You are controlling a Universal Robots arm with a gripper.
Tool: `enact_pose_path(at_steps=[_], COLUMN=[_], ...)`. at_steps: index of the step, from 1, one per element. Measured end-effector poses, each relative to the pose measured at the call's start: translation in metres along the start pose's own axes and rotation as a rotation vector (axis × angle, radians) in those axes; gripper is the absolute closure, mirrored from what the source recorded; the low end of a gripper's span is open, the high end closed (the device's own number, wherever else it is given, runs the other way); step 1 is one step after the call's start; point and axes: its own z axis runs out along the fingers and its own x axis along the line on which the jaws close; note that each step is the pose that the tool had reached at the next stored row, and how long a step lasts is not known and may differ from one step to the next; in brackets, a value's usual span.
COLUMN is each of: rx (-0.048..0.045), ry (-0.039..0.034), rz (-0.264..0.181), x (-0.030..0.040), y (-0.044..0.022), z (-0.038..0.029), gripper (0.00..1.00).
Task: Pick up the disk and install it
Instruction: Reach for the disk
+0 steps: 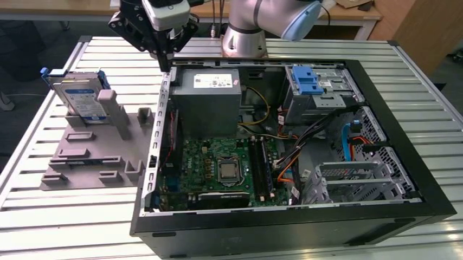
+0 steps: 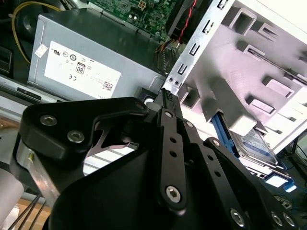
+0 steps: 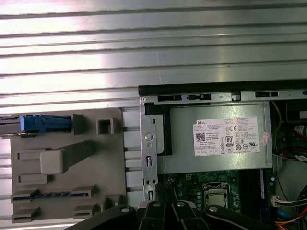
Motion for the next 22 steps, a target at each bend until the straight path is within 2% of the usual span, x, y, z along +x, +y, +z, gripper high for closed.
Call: enact_pose_path(at_steps=[7, 8, 22], rx=[0.0000, 0.0000, 0.0000], ry=[0.0000, 0.0001, 0.0001], rz=[0.000, 0.000, 0.000], x=[0.0035, 0.0111, 0.0161], y=[-0.0001, -0.0006, -0.0009], z=[0.0001, 0.0003, 0.0006], gripper=[0.89, 0.89, 0.89])
